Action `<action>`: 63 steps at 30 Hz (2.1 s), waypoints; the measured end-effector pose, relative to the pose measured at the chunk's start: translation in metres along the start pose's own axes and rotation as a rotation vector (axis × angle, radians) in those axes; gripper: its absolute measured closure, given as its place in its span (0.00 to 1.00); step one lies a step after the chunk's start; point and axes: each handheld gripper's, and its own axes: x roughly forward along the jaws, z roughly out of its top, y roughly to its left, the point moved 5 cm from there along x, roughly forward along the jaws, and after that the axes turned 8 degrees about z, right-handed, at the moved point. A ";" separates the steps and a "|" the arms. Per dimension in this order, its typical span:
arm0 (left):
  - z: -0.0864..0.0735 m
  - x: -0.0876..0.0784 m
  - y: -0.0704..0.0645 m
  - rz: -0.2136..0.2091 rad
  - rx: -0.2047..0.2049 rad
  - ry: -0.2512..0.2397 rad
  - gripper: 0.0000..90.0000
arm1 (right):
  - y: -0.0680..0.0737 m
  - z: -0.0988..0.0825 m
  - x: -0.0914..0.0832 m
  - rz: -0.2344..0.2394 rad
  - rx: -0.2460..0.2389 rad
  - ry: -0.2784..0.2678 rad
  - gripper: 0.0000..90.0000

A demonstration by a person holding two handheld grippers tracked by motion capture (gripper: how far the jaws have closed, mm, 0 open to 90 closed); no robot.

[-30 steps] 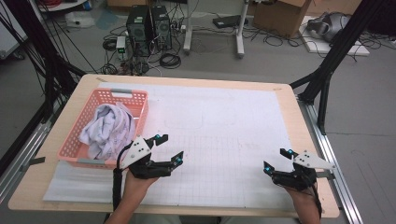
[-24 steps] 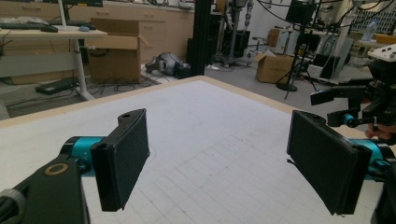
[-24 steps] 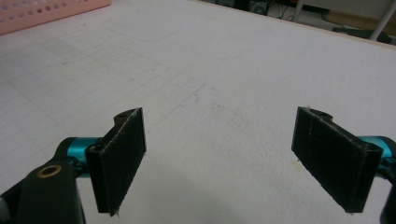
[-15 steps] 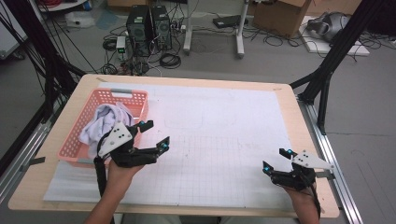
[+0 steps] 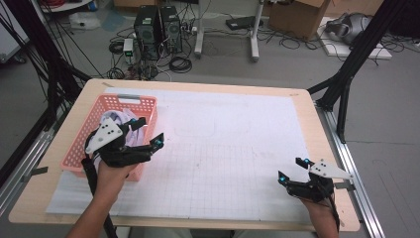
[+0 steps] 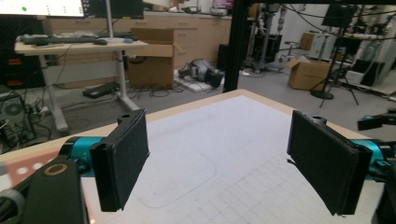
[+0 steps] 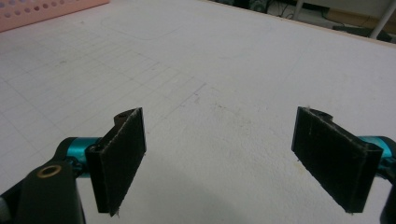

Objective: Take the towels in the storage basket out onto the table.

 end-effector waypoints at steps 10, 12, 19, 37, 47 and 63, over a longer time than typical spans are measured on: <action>-0.001 -0.007 0.052 0.112 -0.013 0.078 0.19 | -0.001 -0.001 -0.001 -0.006 0.009 0.002 0.18; -0.004 -0.008 0.064 0.144 -0.026 0.102 0.19 | -0.001 -0.001 -0.001 -0.006 0.008 -0.001 0.18; -0.019 -0.012 0.097 0.234 -0.048 0.212 0.19 | -0.002 -0.001 0.001 -0.004 0.006 0.002 0.18; -0.079 0.019 0.149 0.395 -0.112 0.697 0.20 | 0.000 -0.002 0.003 0.000 0.005 0.010 0.18; -0.109 0.036 0.153 0.396 -0.077 0.860 0.13 | 0.001 -0.003 0.004 0.007 0.001 0.019 0.18; -0.112 0.040 0.156 0.411 -0.089 0.847 0.57 | 0.002 -0.002 0.001 0.006 -0.021 0.015 0.19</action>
